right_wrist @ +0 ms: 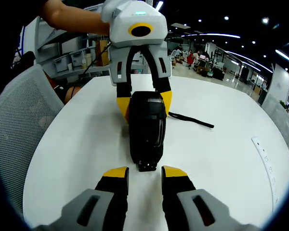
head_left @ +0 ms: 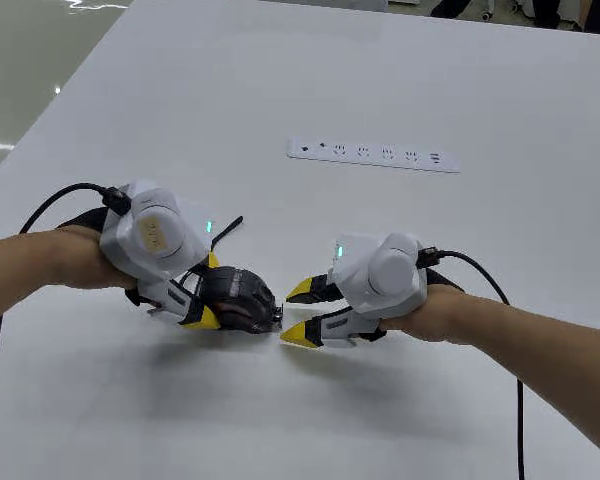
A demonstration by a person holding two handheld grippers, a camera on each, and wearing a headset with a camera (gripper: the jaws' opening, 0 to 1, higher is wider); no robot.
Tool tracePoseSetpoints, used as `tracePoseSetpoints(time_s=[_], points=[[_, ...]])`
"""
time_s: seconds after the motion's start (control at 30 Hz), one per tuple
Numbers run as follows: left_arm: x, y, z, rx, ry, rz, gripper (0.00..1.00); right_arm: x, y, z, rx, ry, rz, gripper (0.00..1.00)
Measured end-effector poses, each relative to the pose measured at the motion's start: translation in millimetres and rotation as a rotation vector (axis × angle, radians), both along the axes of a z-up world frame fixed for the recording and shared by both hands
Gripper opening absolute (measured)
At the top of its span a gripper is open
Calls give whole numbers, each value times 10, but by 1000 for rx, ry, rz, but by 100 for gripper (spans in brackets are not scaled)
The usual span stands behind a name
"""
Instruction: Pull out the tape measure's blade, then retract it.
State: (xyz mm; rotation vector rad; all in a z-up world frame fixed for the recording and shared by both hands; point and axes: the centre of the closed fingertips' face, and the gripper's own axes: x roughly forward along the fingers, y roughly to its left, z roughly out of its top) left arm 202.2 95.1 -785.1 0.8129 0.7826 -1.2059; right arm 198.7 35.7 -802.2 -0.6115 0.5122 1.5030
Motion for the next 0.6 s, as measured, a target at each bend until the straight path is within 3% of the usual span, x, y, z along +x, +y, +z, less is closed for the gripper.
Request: tracePoseSetpoints(time_s=[0.17,0.6], points=[[2,1,-13,-6,9,2,29,19,27,-20,-11,2,1,26],[4,4,-22,7,-9,-18,29,47,81,-74,-42,0,13,20]])
